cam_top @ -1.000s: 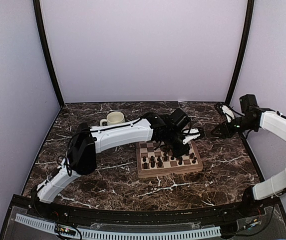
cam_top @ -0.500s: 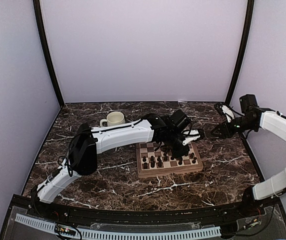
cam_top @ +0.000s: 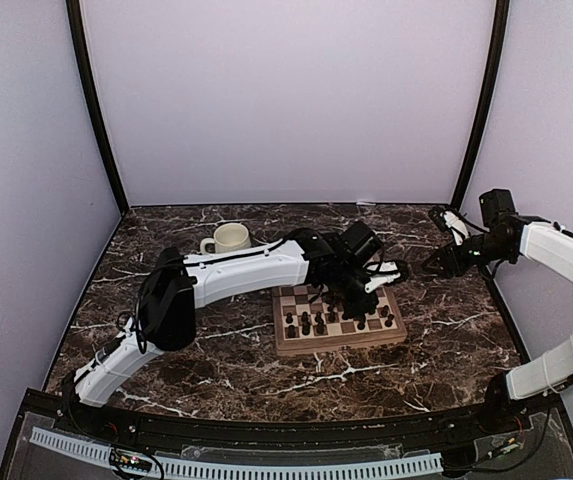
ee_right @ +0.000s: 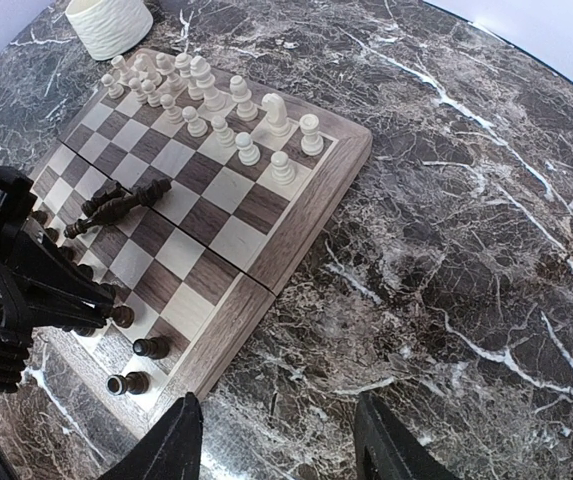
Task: Set up the chess pieces on the board
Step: Place the pawn on b7.
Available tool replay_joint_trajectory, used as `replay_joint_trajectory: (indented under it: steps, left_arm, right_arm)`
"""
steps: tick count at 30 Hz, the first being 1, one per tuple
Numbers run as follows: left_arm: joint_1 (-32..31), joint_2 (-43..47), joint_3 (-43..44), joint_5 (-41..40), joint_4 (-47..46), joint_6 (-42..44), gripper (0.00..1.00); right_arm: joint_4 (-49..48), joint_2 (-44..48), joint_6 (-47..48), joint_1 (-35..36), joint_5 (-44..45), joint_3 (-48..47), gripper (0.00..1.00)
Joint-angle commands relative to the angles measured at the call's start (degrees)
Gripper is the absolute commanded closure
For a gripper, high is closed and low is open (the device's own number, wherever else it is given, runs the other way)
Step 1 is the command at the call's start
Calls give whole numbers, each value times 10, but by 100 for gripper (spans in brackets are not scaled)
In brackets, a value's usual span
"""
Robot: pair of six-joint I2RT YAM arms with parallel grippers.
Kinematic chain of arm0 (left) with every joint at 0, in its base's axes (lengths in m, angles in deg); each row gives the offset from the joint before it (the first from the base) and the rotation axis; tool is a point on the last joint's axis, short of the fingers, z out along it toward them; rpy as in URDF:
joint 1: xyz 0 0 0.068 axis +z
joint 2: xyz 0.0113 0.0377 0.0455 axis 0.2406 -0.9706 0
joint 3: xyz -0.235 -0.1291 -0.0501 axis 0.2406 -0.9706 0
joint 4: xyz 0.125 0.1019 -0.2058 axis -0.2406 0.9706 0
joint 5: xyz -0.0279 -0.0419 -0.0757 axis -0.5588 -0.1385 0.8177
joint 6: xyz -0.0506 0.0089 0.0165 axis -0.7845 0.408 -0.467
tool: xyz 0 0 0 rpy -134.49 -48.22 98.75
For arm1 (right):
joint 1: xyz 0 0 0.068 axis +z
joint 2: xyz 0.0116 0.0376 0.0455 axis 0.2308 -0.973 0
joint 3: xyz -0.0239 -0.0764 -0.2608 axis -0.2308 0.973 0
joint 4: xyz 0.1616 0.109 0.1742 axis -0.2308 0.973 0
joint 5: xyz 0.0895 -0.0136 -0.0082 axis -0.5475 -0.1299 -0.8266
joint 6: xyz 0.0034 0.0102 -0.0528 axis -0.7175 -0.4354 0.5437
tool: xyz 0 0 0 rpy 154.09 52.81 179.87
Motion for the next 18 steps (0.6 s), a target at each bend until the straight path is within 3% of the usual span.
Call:
replay_joint_trajectory:
  steps: [1,13,18]
  left_arm:
    - [-4,-1,12,4,14,7,94]
    - [-5,-4,13,0,10,7,90]
    - [-6,-3,13,-2,8,7,81]
  right_arm:
    - [-4,-3,5,0,-11,2,47]
    - [-2,-3,6,0,-11,2,47]
    - [-1,-3,6,0,-11,1,47]
